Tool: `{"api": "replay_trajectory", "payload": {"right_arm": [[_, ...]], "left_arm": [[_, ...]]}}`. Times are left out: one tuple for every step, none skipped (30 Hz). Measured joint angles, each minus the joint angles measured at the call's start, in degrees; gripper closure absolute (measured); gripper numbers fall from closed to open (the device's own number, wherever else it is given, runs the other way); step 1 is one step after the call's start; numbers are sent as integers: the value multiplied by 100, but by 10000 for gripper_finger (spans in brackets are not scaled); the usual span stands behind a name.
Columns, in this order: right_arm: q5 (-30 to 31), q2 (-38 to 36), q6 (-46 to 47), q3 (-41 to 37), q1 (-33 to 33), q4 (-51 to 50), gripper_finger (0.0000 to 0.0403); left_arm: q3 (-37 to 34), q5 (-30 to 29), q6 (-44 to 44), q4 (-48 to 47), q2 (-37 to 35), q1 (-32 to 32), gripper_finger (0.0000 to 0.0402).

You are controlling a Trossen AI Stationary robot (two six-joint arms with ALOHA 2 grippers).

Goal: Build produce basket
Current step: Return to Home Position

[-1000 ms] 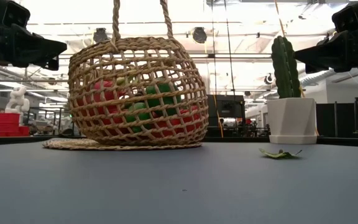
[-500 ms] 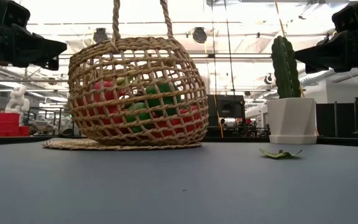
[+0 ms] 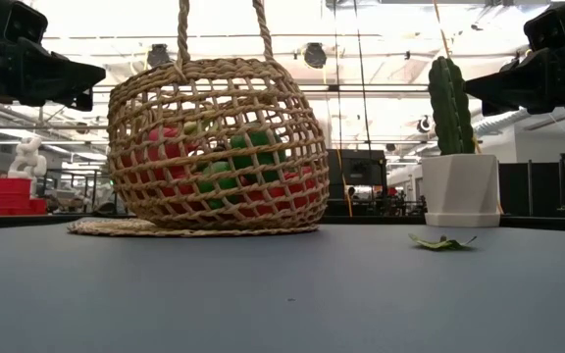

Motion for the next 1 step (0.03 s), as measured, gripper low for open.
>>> {"api": "replay_trajectory", "payload": {"right_arm": [[0, 0, 1, 1, 1, 0, 403]], "left_arm": [[0, 0, 0, 0, 0, 1, 392]]}}
